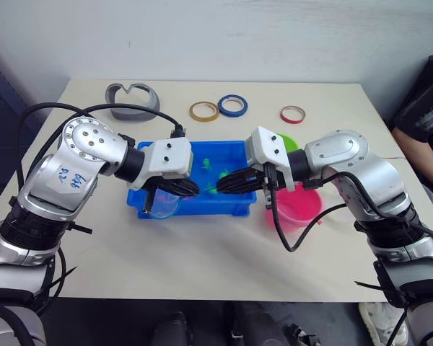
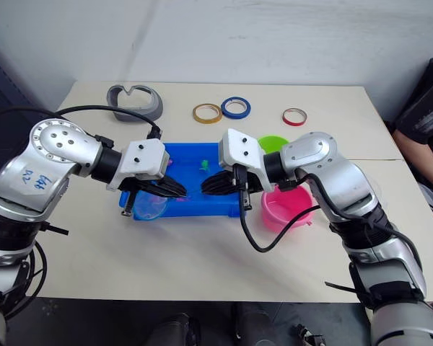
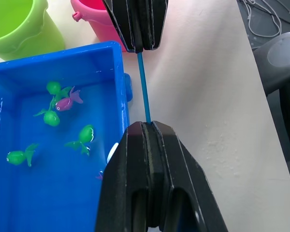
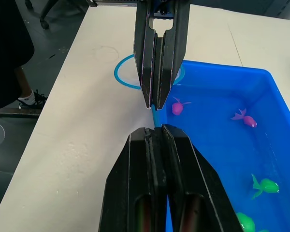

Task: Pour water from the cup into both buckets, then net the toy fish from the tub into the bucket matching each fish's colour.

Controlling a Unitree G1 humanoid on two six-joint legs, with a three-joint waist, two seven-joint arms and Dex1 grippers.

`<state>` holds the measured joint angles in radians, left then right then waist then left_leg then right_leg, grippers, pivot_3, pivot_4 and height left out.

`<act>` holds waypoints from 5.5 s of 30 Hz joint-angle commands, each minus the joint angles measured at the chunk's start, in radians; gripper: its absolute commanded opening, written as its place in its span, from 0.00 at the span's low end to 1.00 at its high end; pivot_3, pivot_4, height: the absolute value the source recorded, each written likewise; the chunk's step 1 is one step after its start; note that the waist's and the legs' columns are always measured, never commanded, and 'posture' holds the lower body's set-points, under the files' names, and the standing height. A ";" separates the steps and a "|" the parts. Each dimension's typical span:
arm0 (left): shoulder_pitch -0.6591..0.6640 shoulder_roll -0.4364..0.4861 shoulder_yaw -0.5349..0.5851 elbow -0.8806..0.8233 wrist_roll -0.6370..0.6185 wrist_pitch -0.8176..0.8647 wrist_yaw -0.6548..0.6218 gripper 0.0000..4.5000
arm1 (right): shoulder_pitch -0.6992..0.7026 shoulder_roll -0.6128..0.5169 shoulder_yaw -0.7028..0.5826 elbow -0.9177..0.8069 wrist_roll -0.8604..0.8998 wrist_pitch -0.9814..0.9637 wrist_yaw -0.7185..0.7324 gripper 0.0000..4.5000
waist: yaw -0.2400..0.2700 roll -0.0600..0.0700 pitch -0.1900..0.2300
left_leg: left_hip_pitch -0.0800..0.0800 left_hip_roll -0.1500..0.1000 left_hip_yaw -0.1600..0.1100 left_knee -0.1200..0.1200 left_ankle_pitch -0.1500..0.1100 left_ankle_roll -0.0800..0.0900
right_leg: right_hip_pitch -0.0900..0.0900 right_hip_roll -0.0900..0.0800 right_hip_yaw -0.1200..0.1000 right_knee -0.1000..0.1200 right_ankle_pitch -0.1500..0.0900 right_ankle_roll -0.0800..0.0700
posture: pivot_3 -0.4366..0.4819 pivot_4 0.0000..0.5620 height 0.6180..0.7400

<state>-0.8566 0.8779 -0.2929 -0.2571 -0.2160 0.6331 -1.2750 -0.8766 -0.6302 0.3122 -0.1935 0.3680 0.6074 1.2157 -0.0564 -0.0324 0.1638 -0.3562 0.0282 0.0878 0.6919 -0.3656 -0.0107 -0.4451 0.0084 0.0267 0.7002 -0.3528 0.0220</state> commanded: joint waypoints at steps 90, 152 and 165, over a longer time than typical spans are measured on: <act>0.301 -0.011 0.399 0.091 -0.275 -0.141 0.181 0.99 | 0.240 -0.058 -0.325 -0.090 0.357 0.779 -0.607 0.00 | 0.000 0.000 0.000 | 0.000 0.000 0.000 -0.004 0.000 0.000 | 0.000 0.000 0.000 -0.004 0.000 0.000 | 0.48 0.27 1.00; 0.151 -0.108 0.316 0.268 -0.252 -0.208 0.109 0.99 | 0.697 -0.060 -0.495 -0.438 0.165 0.116 -0.597 0.00 | 0.008 0.000 0.000 | 0.000 -0.001 0.000 -0.004 0.000 0.000 | 0.001 0.000 0.000 -0.003 0.000 0.000 | 0.48 0.27 1.00; 0.040 -0.270 0.205 0.313 -0.260 -0.213 -0.003 0.99 | 1.050 -0.044 -0.896 -0.658 0.366 0.109 -0.600 0.00 | 0.029 0.000 0.000 | 0.000 -0.001 0.000 -0.003 0.000 0.000 | 0.001 0.000 0.000 -0.002 0.000 0.000 | 0.48 0.27 1.00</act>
<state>-0.7946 0.6135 -0.0880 0.0646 -0.4658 0.4330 -1.2630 0.1628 -0.6783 -0.5141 -0.8100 0.6967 0.7312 0.6213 -0.0270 -0.0321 0.1637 -0.3560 0.0275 0.0881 0.6884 -0.3657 -0.0107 -0.4439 0.0089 0.0271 0.6977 -0.3528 0.0222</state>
